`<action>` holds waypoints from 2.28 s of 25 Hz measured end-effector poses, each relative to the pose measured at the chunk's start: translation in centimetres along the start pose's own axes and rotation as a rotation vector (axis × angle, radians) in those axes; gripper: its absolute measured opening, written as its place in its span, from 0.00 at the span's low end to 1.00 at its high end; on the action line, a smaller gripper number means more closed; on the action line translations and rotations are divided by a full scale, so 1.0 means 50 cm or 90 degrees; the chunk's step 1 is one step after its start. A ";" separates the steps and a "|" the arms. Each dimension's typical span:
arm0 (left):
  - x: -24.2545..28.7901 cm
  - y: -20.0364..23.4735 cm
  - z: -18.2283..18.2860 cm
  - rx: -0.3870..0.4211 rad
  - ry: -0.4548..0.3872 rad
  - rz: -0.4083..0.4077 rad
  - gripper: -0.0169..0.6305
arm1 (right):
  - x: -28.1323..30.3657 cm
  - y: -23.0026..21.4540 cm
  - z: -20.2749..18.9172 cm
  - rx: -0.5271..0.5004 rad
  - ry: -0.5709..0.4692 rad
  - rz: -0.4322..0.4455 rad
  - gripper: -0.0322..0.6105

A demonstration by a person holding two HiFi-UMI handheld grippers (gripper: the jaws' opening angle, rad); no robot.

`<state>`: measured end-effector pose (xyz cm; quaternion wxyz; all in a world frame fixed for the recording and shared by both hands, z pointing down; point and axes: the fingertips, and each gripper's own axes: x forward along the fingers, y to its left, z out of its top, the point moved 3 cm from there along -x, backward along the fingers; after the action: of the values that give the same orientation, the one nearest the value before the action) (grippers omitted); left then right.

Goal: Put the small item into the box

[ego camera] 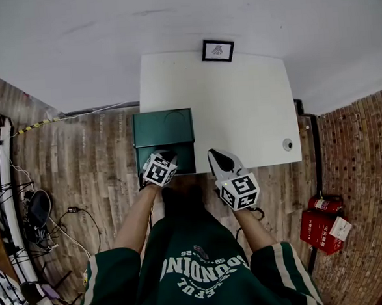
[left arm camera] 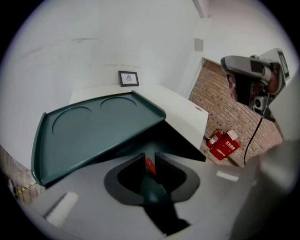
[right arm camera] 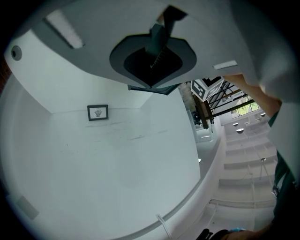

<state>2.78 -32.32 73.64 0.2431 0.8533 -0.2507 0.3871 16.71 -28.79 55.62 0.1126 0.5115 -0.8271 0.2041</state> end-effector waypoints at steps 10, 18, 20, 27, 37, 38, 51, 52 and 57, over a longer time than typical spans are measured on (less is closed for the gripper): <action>-0.030 0.008 0.004 -0.016 -0.026 0.021 0.17 | 0.003 0.010 -0.006 0.001 0.001 0.011 0.05; -0.104 0.015 0.019 -0.046 -0.097 0.050 0.11 | 0.016 0.031 0.007 -0.013 -0.008 0.036 0.05; -0.124 0.017 0.024 -0.053 -0.115 0.053 0.11 | 0.020 0.038 0.014 -0.017 -0.011 0.042 0.05; -0.209 0.023 0.081 -0.060 -0.214 0.077 0.11 | 0.033 0.049 0.041 -0.034 -0.023 0.060 0.05; -0.379 0.031 0.208 -0.008 -0.362 0.147 0.11 | 0.038 0.031 0.123 -0.062 -0.072 0.053 0.05; -0.392 0.031 0.216 -0.006 -0.375 0.152 0.11 | 0.037 0.031 0.135 -0.064 -0.080 0.053 0.05; -0.501 0.015 0.259 0.023 -0.451 0.187 0.11 | 0.028 0.073 0.208 -0.100 -0.129 0.076 0.05; -0.503 0.015 0.257 0.023 -0.450 0.188 0.11 | 0.029 0.076 0.207 -0.102 -0.128 0.076 0.05; -0.506 0.021 0.245 0.013 -0.451 0.190 0.11 | 0.036 0.086 0.199 -0.103 -0.127 0.083 0.05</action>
<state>-5.82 -34.51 46.93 0.0740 0.8906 -0.4370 0.1022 12.28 -33.03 46.51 0.0573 0.4639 -0.8793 0.0917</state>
